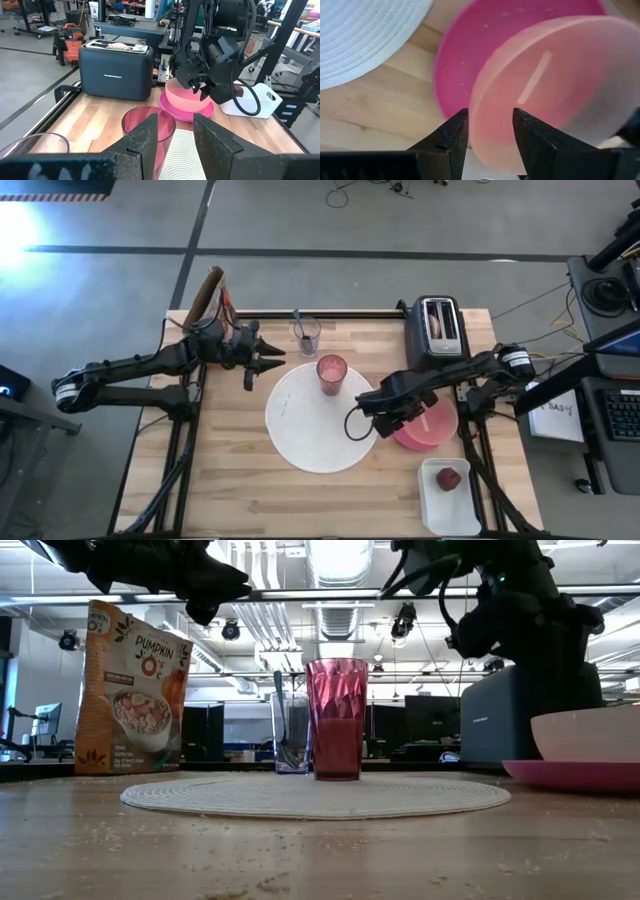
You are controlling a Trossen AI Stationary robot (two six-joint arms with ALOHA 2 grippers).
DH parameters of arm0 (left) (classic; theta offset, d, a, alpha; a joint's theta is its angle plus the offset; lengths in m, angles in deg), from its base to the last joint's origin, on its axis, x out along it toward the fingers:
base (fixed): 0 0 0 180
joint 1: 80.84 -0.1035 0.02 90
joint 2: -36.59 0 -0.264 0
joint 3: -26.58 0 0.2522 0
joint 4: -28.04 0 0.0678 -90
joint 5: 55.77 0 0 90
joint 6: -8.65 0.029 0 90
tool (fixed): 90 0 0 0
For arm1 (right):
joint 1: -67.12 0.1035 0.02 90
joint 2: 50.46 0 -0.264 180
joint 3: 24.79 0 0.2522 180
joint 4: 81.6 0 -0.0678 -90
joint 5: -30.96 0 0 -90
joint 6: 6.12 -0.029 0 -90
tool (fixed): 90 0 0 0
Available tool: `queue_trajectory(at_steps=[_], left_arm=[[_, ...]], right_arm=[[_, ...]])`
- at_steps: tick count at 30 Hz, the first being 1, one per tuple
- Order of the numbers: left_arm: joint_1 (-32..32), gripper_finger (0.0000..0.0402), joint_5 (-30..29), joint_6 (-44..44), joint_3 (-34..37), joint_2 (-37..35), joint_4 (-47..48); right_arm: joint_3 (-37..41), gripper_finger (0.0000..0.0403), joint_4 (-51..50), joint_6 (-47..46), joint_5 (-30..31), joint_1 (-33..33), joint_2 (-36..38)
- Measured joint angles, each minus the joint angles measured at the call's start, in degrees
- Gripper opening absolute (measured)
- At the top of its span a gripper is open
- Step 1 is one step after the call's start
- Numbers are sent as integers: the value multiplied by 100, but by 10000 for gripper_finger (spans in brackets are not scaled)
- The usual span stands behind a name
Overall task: Arrange a breakfast setting
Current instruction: Put the orange bowl on the white table mat
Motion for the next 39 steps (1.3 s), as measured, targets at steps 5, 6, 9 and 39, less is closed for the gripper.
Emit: queue_trajectory(at_steps=[5,6,9,39], left_arm=[[-1,107,0,0,0,0,2],[-1,107,-1,0,0,0,4],[-1,107,-1,2,0,9,7],[1,107,-4,-22,4,42,35]], right_arm=[[62,139,374,6,-22,13,0],[73,139,396,6,-6,13,0],[147,139,436,0,130,13,0],[656,9,1067,928,-479,11,-4]])
